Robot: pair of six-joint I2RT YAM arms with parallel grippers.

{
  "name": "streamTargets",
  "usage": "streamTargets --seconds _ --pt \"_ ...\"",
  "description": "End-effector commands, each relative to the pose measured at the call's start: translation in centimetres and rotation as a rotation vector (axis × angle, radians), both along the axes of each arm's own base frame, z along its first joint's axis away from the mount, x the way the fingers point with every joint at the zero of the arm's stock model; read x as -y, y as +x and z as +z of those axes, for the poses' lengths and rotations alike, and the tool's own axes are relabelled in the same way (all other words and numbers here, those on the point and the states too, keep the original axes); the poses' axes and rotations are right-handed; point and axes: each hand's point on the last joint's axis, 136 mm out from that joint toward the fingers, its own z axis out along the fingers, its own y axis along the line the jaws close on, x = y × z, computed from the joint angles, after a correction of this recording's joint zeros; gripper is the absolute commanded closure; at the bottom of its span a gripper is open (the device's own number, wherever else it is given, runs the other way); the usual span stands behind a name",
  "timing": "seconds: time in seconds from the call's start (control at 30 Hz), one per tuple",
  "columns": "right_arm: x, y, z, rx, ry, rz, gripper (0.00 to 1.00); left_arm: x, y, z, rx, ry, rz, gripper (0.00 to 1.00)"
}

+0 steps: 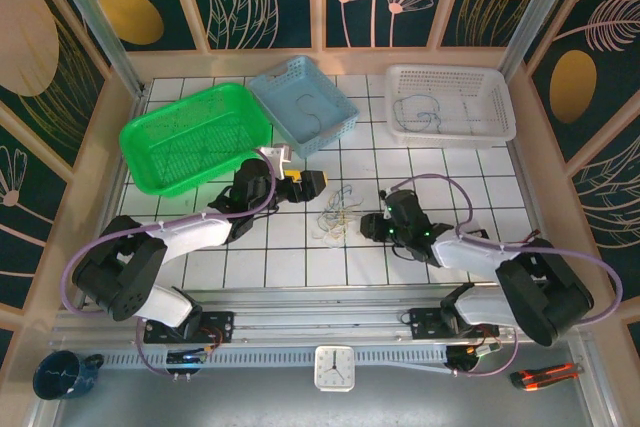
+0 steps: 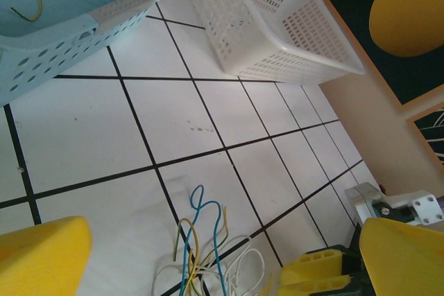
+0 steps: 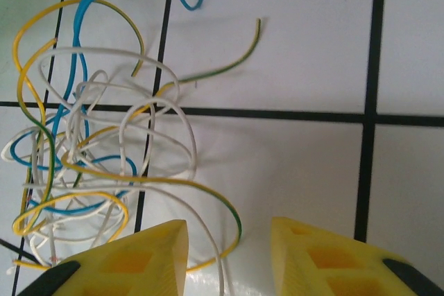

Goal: Untangle the cables

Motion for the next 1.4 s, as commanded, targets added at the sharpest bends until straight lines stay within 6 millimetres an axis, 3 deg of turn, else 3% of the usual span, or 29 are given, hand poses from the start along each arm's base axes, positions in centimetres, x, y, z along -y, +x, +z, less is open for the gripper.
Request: streamTargets --seconds 0.0,0.13,0.27,0.37,0.57,0.73,1.03,1.37 --pt "-0.8 1.7 0.9 0.061 -0.009 0.004 0.67 0.3 0.7 2.1 0.034 -0.049 0.0 0.01" --pt "-1.1 1.9 0.0 0.043 -0.03 0.018 0.77 0.4 0.7 2.2 0.035 -0.05 -0.001 0.01" --pt "-1.2 1.7 0.7 0.046 -0.031 0.036 1.0 0.3 0.6 2.4 0.039 -0.055 -0.001 0.01" --pt "-1.2 1.9 3.3 0.088 -0.019 0.039 1.0 0.2 0.5 2.7 0.05 -0.053 -0.002 0.01" --pt "-1.7 2.5 11.2 0.224 0.053 0.056 1.0 0.2 0.4 2.9 0.075 -0.039 -0.011 0.01" --pt "-2.4 2.9 14.4 0.275 0.091 0.077 1.0 0.5 0.2 2.6 0.086 -0.03 -0.045 0.01" --pt "-3.2 3.5 15.3 0.285 0.133 0.094 1.0 0.5 -0.4 2.1 0.104 -0.011 -0.071 0.02" --pt "-3.1 3.7 15.4 0.291 0.143 0.087 1.0 0.5 -0.1 4.9 0.124 -0.137 -0.036 0.07"
